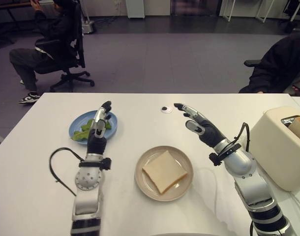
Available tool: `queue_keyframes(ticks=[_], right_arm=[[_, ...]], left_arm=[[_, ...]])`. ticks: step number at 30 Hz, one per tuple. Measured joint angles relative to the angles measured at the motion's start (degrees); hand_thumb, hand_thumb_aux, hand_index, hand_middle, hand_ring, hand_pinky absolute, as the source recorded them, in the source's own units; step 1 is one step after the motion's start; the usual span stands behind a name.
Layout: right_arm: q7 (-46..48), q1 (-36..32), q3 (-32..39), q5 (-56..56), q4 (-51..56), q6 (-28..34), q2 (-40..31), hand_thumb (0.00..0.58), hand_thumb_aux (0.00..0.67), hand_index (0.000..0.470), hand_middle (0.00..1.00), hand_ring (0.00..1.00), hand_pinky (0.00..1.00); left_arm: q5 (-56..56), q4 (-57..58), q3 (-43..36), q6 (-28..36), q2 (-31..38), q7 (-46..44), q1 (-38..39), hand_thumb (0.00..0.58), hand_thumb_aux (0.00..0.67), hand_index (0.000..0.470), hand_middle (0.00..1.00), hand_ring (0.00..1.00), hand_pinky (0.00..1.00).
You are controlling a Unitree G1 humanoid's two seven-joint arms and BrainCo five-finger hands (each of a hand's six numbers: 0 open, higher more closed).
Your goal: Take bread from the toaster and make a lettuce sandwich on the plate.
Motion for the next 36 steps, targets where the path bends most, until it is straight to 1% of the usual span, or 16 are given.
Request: queue_keyframes(ticks=[2,4,5,7,8,11,13,16,20,21,22,23,25,26,36], right_arm=[[-1.28,1.86,-1.4,0.2,0.11,-0.8,1.7,0.0,0.0,0.0,0.0,0.0,0.0],[-2.1,3.71,-1.93,0.68,0.45,-1.26,3.28,0.0,0.0,0.0,0.0,0.0,0.0],[-2.34,4.72,-1.92,1.06,0.78,-1.71,4.23,0.0,0.0,0.0,0.0,0.0,0.0],[-2.52,6.26,-1.83,1.22,1.1,-2.1,5.44,0.0,0.0,0.0,0.0,0.0,0.0],[-2.55,7.29,-1.71,1.26,1.38,-2.36,6.2,0.0,0.0,0.0,0.0,0.0,0.0],[-2.55,8.86,-1.44,1.26,1.97,-3.09,7.6,0.0,0.0,0.0,0.0,0.0,0.0],[-2.56,9.31,-1.48,1.26,2.46,-3.3,8.16,0.0,0.0,0.0,0.0,0.0,0.0],[-2.57,9.96,-1.46,1.25,2.78,-3.75,9.13,0.0,0.0,0.0,0.0,0.0,0.0],[-2.55,10.52,-1.29,1.24,2.88,-4.23,9.93,0.0,0.0,0.0,0.0,0.0,0.0],[-2.54,10.72,-1.2,1.24,2.9,-4.45,10.06,0.0,0.0,0.0,0.0,0.0,0.0],[-2.53,10.91,-1.19,1.24,2.95,-4.51,10.25,0.0,0.0,0.0,0.0,0.0,0.0],[-2.53,11.05,-1.16,1.24,2.99,-4.57,10.45,0.0,0.0,0.0,0.0,0.0,0.0],[-2.52,11.21,-1.1,1.22,3.1,-4.72,10.82,0.0,0.0,0.0,0.0,0.0,0.0],[-2.52,11.22,-1.09,1.2,3.21,-4.85,10.95,0.0,0.0,0.0,0.0,0.0,0.0],[-2.44,11.23,-1.39,1.2,3.35,-5.34,11.42,0.0,0.0,0.0,0.0,0.0,0.0]], left_arm=[[10.19,8.66,0.07,1.69,8.48,4.17,-3.58,0.0,0.0,0.0,0.0,0.0,0.0],[19.12,17.84,-2.67,3.06,15.9,6.99,-7.37,0.0,0.0,0.0,0.0,0.0,0.0],[23.84,23.74,-5.41,3.76,19.54,8.03,-9.92,0.0,0.0,0.0,0.0,0.0,0.0],[29.71,31.47,-9.69,4.35,22.89,9.84,-14.06,0.0,0.0,0.0,0.0,0.0,0.0],[34.49,37.64,-13.73,4.8,24.86,11.36,-17.87,0.0,0.0,0.0,0.0,0.0,0.0],[42.33,48.83,-22.22,5.51,26.08,13.41,-25.29,0.0,0.0,0.0,0.0,0.0,0.0],[45.11,54.87,-26.5,5.44,25.99,14.73,-28.57,0.0,0.0,0.0,0.0,0.0,0.0],[47.06,62.33,-30.68,5.46,25.5,17.27,-32.76,0.0,0.0,0.0,0.0,0.0,0.0],[47.09,68.0,-33.69,5.46,24.86,18.65,-35.91,0.0,0.0,0.0,0.0,0.0,0.0],[47.05,69.27,-34.64,5.46,24.7,19.04,-36.66,0.313,0.215,0.151,0.0,0.0,0.0],[47.01,69.8,-34.98,5.42,24.51,19.34,-37.0,0.472,0.381,0.267,0.0,0.0,0.0],[46.97,70.32,-35.34,5.14,24.4,19.57,-37.23,0.547,0.51,0.358,0.0,0.0,0.0],[46.86,71.19,-36.4,4.67,24.3,19.82,-37.35,0.576,0.612,0.429,0.0,0.0,0.0],[46.64,71.32,-36.9,4.26,24.18,19.92,-37.38,0.58,0.67,0.47,0.0,0.0,0.0],[43.63,73.32,-38.93,1.87,23.33,18.09,-38.46,0.58,0.67,0.47,0.0,0.0,0.0]])
